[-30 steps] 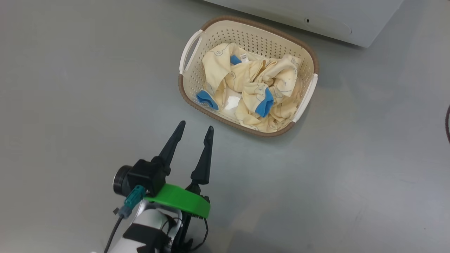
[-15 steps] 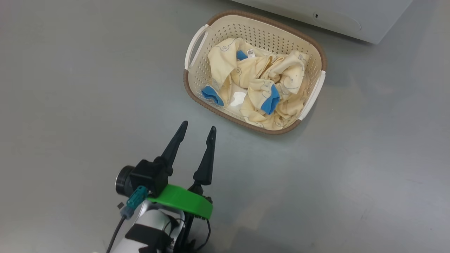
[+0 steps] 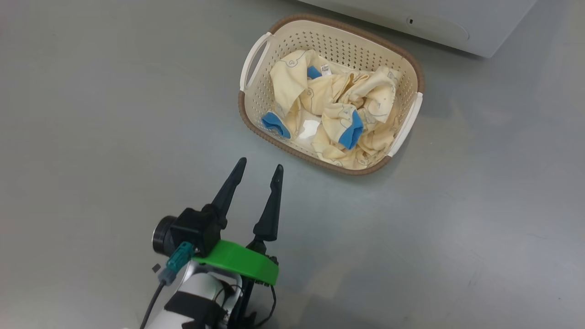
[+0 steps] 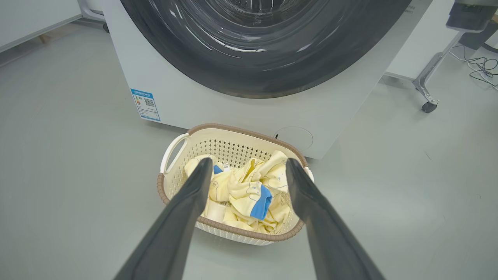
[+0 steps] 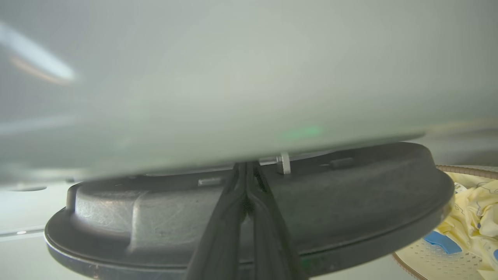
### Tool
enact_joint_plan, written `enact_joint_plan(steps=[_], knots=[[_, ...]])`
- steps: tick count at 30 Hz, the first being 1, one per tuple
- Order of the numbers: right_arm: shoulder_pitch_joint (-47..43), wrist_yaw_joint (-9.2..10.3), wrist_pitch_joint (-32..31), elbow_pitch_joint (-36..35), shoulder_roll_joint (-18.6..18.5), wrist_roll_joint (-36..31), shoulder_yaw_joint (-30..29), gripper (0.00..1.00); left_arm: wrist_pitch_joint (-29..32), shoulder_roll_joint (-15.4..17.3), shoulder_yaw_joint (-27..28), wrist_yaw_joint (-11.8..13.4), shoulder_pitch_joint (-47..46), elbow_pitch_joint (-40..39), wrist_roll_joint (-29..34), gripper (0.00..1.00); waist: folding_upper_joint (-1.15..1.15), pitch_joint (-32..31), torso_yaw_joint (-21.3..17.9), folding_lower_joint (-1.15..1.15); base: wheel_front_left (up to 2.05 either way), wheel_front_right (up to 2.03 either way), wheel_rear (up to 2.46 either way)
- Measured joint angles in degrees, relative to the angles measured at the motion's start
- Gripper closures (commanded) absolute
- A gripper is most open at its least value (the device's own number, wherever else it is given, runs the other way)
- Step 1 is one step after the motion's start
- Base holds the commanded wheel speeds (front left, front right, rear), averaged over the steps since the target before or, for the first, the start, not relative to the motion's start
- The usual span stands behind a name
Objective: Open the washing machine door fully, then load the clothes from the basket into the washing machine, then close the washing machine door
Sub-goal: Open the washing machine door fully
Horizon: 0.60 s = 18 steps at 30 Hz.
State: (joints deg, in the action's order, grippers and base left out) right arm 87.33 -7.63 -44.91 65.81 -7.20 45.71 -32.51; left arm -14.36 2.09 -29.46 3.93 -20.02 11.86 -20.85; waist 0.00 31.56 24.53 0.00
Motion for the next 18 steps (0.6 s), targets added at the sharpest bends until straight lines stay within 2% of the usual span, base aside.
enact_joint_plan(steps=[18], knots=[[-4.5,0.0,-4.9,-1.7,1.2,-0.4,-1.6,1.0,0.0,0.0,0.3,0.0,-0.8,0.4,0.1,0.0,0.0,-2.1,-0.7,0.0,0.0,0.0,0.0]])
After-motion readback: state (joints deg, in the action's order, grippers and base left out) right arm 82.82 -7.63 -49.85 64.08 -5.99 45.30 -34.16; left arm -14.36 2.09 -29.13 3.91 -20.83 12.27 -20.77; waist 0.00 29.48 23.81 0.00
